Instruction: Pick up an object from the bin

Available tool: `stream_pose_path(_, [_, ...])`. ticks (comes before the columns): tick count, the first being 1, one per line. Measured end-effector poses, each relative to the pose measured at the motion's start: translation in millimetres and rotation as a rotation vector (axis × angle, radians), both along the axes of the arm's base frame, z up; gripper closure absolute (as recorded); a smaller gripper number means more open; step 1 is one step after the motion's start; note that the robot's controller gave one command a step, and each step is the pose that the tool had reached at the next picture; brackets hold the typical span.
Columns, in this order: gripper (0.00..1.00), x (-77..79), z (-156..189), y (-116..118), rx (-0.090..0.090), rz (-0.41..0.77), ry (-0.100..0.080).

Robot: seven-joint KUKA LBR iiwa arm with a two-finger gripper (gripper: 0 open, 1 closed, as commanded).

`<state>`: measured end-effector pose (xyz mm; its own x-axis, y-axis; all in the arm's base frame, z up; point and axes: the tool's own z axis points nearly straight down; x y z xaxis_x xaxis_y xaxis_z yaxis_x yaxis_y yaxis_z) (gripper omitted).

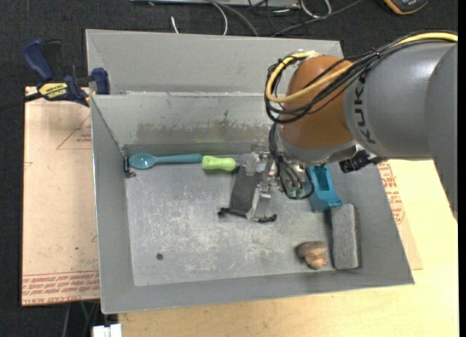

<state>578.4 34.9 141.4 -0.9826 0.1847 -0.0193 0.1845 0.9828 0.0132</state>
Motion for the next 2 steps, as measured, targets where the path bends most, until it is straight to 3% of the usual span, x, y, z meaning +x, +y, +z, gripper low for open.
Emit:
stream_pose_path(1, [0.00, -7.7, -41, -3, -0.001, 0.018, -0.002])
stream_pose_path(2, [1.00, -26.6, -62, 4, 0.002, -0.018, -0.001])
